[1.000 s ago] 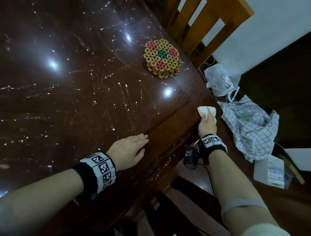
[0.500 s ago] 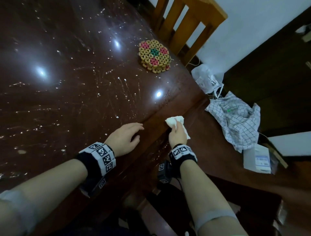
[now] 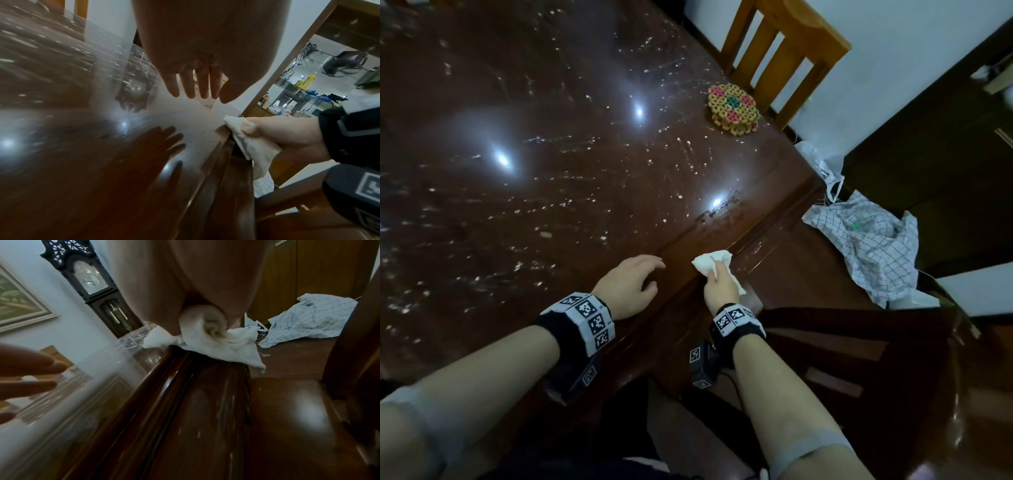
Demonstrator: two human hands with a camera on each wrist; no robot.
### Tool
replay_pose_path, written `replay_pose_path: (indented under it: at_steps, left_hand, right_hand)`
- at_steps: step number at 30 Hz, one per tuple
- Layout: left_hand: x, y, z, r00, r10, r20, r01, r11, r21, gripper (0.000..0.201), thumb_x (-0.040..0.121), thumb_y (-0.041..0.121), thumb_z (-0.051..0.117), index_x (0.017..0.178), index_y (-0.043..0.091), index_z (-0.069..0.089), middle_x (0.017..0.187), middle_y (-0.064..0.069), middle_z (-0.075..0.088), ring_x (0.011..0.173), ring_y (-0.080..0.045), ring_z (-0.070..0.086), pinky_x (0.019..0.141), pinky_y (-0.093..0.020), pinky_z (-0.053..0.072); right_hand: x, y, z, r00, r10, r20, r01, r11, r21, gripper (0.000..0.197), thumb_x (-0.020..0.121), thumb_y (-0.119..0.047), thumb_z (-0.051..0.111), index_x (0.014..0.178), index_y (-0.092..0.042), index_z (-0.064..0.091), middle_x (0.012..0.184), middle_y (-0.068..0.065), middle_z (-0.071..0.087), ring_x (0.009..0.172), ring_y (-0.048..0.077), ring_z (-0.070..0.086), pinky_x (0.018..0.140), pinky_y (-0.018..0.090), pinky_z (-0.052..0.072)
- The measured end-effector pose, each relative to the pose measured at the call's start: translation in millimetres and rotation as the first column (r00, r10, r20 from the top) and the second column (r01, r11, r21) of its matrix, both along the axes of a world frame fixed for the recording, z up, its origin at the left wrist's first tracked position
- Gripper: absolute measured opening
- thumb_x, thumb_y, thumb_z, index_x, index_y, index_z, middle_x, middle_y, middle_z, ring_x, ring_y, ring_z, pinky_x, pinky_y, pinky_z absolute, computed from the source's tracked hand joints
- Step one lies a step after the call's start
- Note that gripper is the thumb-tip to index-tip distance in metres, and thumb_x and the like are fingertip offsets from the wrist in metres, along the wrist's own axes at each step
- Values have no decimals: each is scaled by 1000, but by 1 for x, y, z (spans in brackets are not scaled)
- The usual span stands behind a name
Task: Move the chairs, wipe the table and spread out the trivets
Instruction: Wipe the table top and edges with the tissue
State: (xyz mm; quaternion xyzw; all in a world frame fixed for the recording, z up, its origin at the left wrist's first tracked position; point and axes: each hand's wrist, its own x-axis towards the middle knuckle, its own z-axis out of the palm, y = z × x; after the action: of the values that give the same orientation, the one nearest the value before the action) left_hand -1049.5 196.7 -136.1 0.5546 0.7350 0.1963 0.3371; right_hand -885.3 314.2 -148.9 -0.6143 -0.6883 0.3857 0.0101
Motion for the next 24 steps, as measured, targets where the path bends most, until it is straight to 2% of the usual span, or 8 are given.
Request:
replay_pose_path:
  at_steps: [3,6,8,12,16,20,21,24]
  left_hand:
    - [3,-29,2,1000,-11,-12,10,1000,-21,41,95,24,48,136,24,47,147,8,40,135,-13,36,110,-35,35]
    - [4,-41,7,1000,-21,-9,21,1000,-15,41,95,23,49,136,23,47,146,6,42,134,-13,38,110,-33,35]
    - [2,-40,12,1000,3,13,-3,1000,5,40,96,21,49,135,22,48,144,5,44,132,-13,40,110,-31,35]
    - [-7,-23,22,989,136,56,-135,991,-20,39,97,16,46,135,22,49,142,3,46,130,-15,44,107,-30,37]
    - [-11,6,23,990,139,37,-137,989,-50,41,96,16,48,136,21,48,140,1,47,128,-15,46,105,-27,37]
    - [-9,44,15,995,100,30,-97,992,-85,42,96,19,49,138,22,46,142,2,46,129,-15,44,107,-29,37]
    - [-8,55,13,995,93,29,-90,992,-93,43,96,19,49,138,23,45,142,2,46,130,-14,44,108,-30,37]
    - [-2,89,8,999,44,25,-41,995,-88,45,96,21,47,140,24,43,144,4,45,131,-13,43,108,-31,37]
  right_hand:
    - [2,-44,6,998,28,-48,-33,994,-101,40,104,-20,32,143,-22,39,129,14,52,120,32,49,93,33,39]
    - [11,-60,13,985,81,-152,-108,977,-182,38,100,-18,40,137,-18,50,126,8,55,117,25,51,96,33,40]
    - [19,-52,20,970,78,-230,-125,973,-195,33,99,-13,45,130,-10,57,118,4,58,112,19,53,92,29,40]
    - [34,-13,23,938,-178,-299,151,982,-111,32,98,-7,44,128,-5,57,113,9,60,109,25,55,92,33,43]
    - [44,44,13,901,-352,-254,350,935,-56,35,95,-10,44,125,-13,61,119,9,62,111,26,56,89,31,42]
    - [51,114,10,918,-351,-187,361,932,21,38,93,-28,49,127,-17,60,127,10,61,119,31,55,103,41,42]
    - [53,133,12,925,-343,-163,354,934,47,39,95,-29,48,130,-16,58,130,12,59,120,32,54,103,40,42]
    - [59,183,12,941,-318,-118,335,929,160,40,99,-16,38,137,-10,49,135,17,53,123,35,49,101,36,37]
